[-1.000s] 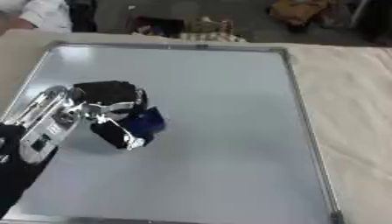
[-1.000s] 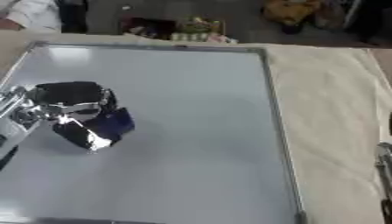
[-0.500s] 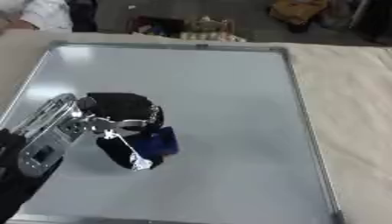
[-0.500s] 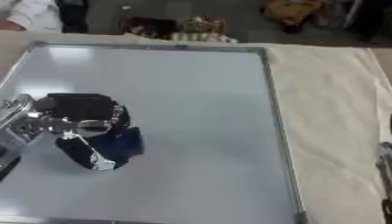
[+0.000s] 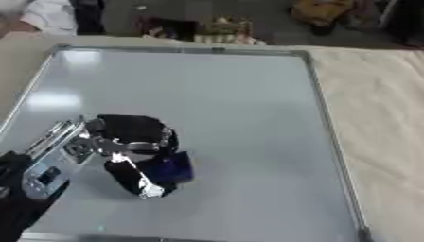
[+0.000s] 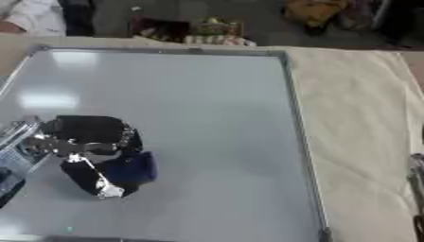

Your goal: Wipe the whiteboard clean with a brush.

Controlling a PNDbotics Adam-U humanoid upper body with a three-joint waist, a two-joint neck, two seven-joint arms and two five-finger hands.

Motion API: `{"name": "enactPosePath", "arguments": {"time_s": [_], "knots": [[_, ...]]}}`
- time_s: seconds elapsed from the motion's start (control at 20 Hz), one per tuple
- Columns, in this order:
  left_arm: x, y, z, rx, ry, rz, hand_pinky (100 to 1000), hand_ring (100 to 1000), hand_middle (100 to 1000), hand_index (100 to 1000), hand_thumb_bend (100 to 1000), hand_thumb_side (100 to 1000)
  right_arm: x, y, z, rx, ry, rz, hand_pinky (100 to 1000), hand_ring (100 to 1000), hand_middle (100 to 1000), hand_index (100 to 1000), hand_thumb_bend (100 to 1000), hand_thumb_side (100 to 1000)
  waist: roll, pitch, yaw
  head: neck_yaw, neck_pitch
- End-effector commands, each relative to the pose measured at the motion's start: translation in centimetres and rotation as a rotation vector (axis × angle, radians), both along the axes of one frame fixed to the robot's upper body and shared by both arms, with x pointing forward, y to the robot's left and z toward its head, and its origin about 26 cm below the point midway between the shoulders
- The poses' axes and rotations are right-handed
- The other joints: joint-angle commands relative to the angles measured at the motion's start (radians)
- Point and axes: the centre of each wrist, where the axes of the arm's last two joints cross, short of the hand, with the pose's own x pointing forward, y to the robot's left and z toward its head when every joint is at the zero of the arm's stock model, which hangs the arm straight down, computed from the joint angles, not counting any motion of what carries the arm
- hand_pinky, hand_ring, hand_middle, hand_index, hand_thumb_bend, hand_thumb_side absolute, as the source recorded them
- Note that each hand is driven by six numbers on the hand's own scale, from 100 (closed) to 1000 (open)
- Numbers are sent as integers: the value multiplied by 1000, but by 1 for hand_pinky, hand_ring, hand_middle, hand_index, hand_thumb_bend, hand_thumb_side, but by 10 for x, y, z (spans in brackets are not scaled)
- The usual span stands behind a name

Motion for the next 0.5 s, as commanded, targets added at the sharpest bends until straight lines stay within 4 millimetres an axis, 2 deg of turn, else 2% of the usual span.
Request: {"name": "enactPosePath", "arguments": {"time_s": [0.05, 0.2, 0.5], "knots": [[2, 8, 7, 23, -31, -56, 363, 462, 208, 192, 101, 497, -2, 0, 8, -15, -27, 6, 890, 864, 660, 867, 139, 1000, -1, -23, -1, -9, 17], [3, 9, 6, 4, -52, -129, 364, 460, 210, 191, 106, 497, -2, 0, 8, -15, -27, 6, 890, 864, 659, 866, 141, 1000, -3, -20, -2, -11, 14], [7, 13, 1, 18, -63, -226, 393, 500, 336, 184, 168, 518, -2, 0, 7, -14, -26, 5, 890, 864, 659, 867, 144, 1000, -5, -17, -1, -12, 6]]}}
